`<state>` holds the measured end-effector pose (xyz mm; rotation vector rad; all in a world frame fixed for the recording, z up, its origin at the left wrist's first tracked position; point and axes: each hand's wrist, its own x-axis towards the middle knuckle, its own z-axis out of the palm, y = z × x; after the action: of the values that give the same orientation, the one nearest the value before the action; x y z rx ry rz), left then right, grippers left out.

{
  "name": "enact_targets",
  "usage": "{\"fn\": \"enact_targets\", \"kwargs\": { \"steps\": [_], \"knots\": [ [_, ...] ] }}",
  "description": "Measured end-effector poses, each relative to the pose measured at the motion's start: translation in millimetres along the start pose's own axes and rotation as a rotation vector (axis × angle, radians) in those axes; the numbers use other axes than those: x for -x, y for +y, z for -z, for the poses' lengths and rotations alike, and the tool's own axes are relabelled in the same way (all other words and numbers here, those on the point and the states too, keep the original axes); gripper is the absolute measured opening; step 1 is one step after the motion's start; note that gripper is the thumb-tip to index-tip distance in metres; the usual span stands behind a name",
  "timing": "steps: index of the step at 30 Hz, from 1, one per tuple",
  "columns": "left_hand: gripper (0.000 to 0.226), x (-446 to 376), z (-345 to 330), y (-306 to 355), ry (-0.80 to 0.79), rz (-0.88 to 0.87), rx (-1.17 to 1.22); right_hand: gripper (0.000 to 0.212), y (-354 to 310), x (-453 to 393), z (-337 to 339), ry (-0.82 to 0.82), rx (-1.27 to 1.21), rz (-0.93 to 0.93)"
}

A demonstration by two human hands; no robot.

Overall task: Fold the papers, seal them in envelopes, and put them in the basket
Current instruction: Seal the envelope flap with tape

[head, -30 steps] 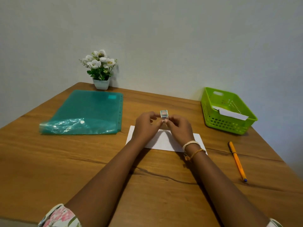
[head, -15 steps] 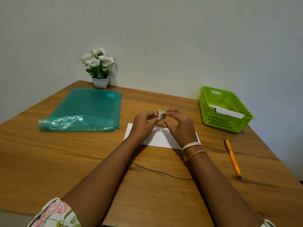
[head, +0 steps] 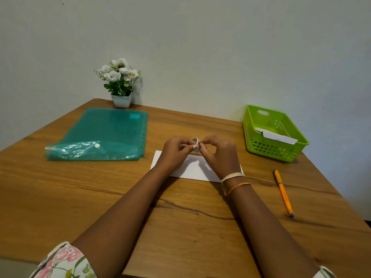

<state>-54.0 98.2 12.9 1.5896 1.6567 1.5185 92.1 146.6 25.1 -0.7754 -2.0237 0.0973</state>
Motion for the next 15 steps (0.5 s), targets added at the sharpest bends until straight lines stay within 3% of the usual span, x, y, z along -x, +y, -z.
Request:
{"fn": "enact_targets", "kwargs": {
  "steps": [7,15],
  "knots": [
    [0.006,-1.4,-1.7,-0.9,-0.001,-0.001,-0.119,0.005,4.0,2.0,-3.6,0.069,-0.35,-0.454],
    [0.007,-1.6,0.9,-2.0,-0.001,-0.025,-0.3,0.004,14.6,-1.0,-2.7,0.192,-0.776,-0.797]
  ]
}}
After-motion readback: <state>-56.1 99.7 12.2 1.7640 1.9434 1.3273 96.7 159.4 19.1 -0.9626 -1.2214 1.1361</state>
